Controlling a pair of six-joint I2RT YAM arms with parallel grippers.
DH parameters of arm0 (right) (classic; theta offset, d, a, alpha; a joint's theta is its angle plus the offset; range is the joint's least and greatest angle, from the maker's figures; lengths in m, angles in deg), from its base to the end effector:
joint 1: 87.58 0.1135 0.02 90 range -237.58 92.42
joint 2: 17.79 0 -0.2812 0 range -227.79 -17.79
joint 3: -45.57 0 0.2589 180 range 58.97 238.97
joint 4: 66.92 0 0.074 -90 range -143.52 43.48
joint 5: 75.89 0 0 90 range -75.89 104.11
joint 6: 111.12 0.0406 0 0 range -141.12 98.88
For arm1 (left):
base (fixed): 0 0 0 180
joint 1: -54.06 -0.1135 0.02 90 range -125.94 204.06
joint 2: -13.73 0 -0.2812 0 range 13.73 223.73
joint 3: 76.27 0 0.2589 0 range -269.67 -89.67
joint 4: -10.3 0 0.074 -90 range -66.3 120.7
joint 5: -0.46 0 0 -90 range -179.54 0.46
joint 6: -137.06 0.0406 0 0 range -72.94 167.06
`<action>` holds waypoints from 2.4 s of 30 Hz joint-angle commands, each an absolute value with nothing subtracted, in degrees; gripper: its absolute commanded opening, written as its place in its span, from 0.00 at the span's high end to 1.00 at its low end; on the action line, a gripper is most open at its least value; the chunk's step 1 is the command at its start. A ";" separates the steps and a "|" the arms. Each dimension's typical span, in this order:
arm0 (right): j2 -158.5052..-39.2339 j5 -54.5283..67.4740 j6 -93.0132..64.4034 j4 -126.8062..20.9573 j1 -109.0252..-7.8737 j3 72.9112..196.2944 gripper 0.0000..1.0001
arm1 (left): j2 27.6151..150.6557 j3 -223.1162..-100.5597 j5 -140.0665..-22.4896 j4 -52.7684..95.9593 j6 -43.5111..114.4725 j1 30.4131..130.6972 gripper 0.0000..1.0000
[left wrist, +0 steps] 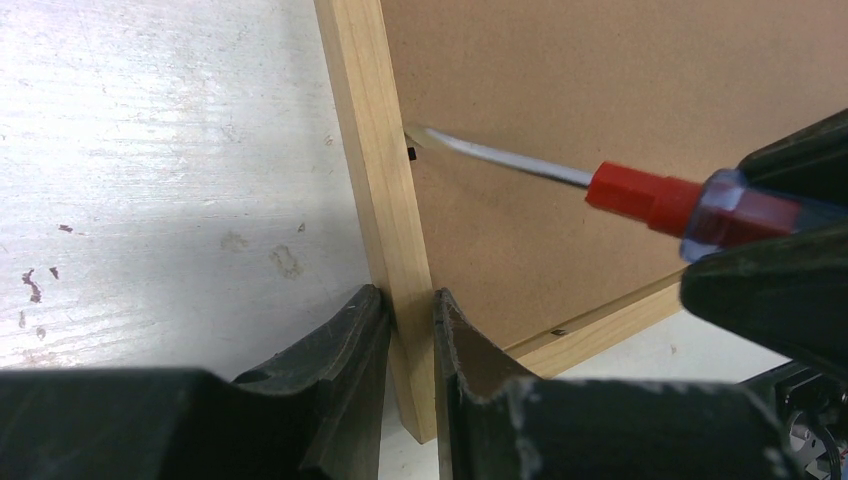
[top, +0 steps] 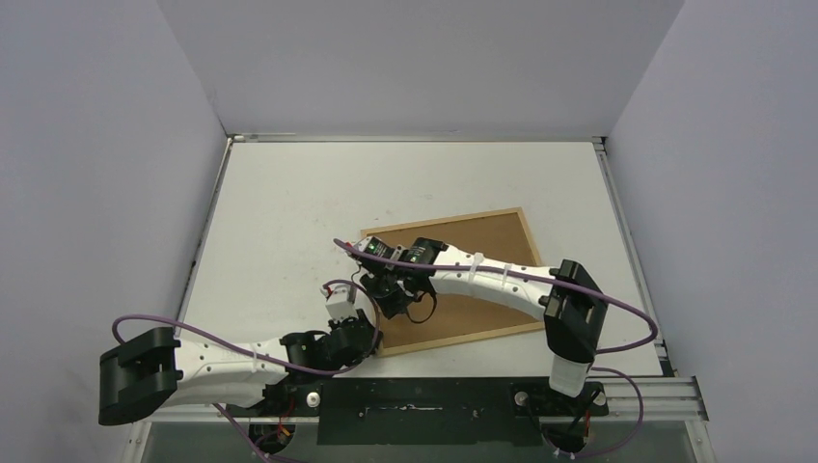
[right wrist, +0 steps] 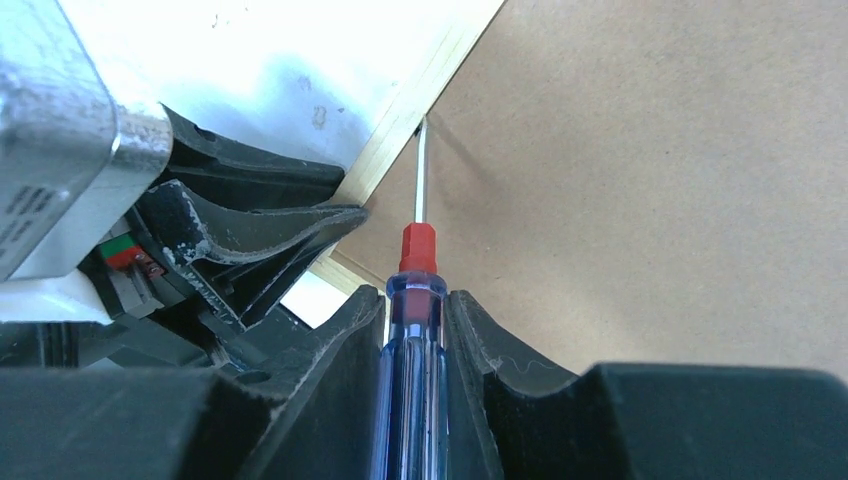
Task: Take the photo out of the frame
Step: Release the photo frame item from the photo frame, then move the photo frame to the center of the board, then place the screwdriver at the center of the board.
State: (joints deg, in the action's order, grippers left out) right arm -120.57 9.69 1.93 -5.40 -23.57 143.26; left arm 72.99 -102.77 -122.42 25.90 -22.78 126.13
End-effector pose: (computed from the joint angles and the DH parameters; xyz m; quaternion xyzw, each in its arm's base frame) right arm 0.1661 0.3479 0.2597 -0.3497 0.9139 0.1669 0.1208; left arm 0.0720 -0.1510 0.1343 -0.0831 0.8983 -0.2359 0.3613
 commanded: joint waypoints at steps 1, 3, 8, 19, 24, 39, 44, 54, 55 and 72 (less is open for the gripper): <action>-112.80 10.26 2.43 -13.94 -25.04 140.71 1.00 | 73.41 -100.23 -117.54 36.72 -21.75 126.74 1.00; -109.54 10.59 3.39 -14.37 -27.62 136.64 1.00 | 72.93 -100.34 -117.81 37.23 -21.93 126.74 1.00; -100.76 9.07 5.33 -17.44 -34.78 127.32 1.00 | 72.51 -100.95 -118.16 38.23 -21.94 126.66 1.00; -90.69 11.21 10.82 -21.45 -45.12 116.81 1.00 | 69.74 -105.19 -119.76 44.51 -18.61 125.59 1.00; -86.32 13.12 12.84 -22.77 -48.80 113.26 1.00 | 67.85 -106.48 -115.16 46.80 -14.56 118.24 1.00; -76.87 17.71 15.23 -18.73 -58.25 108.36 1.00 | 63.26 -107.24 -106.61 50.55 -6.65 99.43 1.00; -75.41 18.60 13.33 -16.74 -63.21 108.45 1.00 | 62.26 -108.08 -108.04 53.60 -7.50 98.47 1.00; -79.42 17.66 11.51 -17.67 -76.05 104.97 1.00 | 54.82 -106.30 -110.43 60.58 -14.91 97.91 1.00; -80.12 17.14 11.35 -18.31 -77.18 104.27 1.00 | 53.75 -106.08 -110.76 61.55 -15.50 97.85 1.00; -90.63 5.64 4.95 -20.77 -81.10 99.34 1.00 | 52.82 -108.83 -111.64 62.99 -13.73 96.61 1.00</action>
